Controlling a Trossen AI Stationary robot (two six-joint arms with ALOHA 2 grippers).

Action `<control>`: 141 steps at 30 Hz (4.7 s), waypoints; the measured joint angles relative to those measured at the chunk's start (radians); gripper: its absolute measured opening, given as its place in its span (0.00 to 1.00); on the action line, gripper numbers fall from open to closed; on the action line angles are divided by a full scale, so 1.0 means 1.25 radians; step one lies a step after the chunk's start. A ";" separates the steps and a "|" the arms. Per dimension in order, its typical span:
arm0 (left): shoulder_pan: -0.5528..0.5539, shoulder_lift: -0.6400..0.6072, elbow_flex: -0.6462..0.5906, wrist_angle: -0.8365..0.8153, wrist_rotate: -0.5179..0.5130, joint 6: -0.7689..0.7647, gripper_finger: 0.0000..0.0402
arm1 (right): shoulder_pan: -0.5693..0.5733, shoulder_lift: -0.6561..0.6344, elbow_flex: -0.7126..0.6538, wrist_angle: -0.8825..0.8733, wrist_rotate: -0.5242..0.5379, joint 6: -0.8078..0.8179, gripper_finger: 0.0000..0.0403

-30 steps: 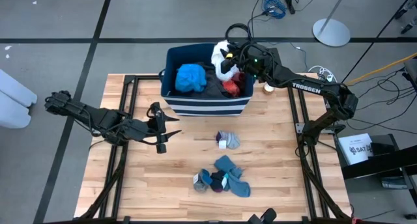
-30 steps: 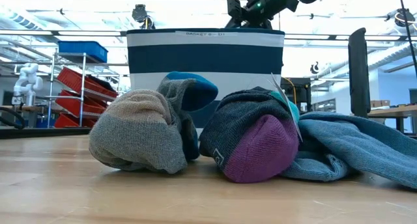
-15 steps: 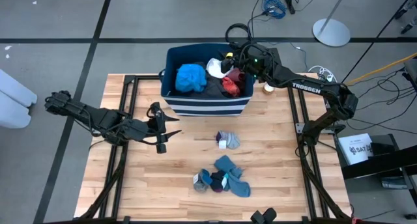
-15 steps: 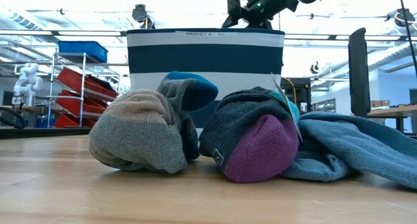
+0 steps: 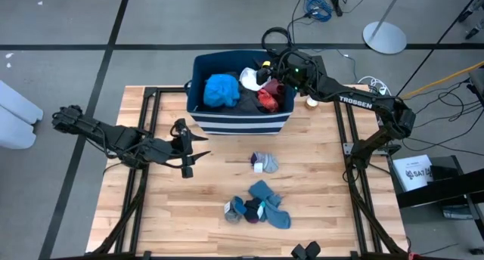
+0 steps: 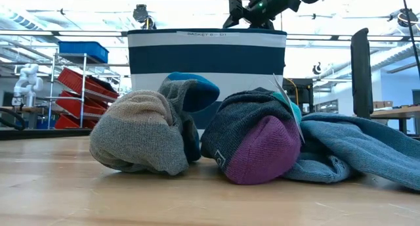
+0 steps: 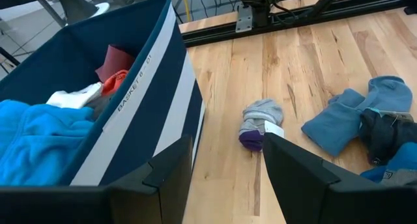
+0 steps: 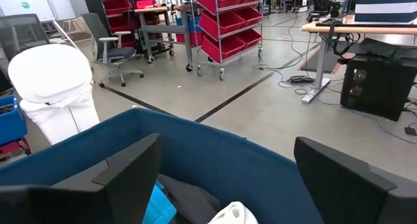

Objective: Sort clothes
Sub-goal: Put the blue and gray sock into the blue laundry bin

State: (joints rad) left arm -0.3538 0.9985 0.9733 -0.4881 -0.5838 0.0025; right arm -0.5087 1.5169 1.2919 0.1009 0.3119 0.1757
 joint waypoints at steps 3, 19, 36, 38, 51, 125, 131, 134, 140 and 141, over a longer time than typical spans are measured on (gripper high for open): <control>0.000 0.000 0.000 0.000 0.000 -0.003 0.49 | 0.000 0.000 0.000 0.000 0.000 0.000 0.84; 0.000 0.000 0.000 0.000 0.000 -0.017 0.49 | 0.000 0.000 0.000 -0.001 -0.017 -0.054 0.58; 0.000 0.000 0.000 0.000 0.000 -0.017 0.49 | 0.000 0.000 0.000 -0.001 -0.025 -0.067 0.01; 0.000 0.000 0.000 0.000 0.000 -0.018 0.49 | 0.000 0.000 0.000 -0.001 -0.036 -0.064 0.00; 0.000 0.000 0.000 0.000 0.000 -0.017 0.49 | 0.087 0.000 0.000 0.000 -0.132 -0.012 0.00; 0.000 0.400 0.000 0.209 0.553 0.259 0.49 | 0.592 0.000 0.000 -0.107 -0.123 -0.048 0.00; 0.000 0.453 0.000 0.253 0.575 0.278 0.49 | 0.592 0.000 0.000 -0.107 -0.124 -0.048 0.00; 0.000 0.481 0.000 0.292 0.575 0.277 0.49 | 0.592 0.000 0.000 -0.108 -0.124 -0.048 0.00; 0.000 0.535 0.000 0.331 0.575 0.282 0.49 | 0.592 0.000 0.000 -0.108 -0.124 -0.048 0.00; 0.000 0.544 0.000 0.331 0.575 0.282 0.49 | 0.592 0.000 0.000 -0.108 -0.124 -0.048 0.00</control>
State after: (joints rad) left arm -0.3538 1.6779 0.9733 -0.0746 0.1349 0.3553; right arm 0.2310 1.5166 1.2915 -0.0343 0.1570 0.1158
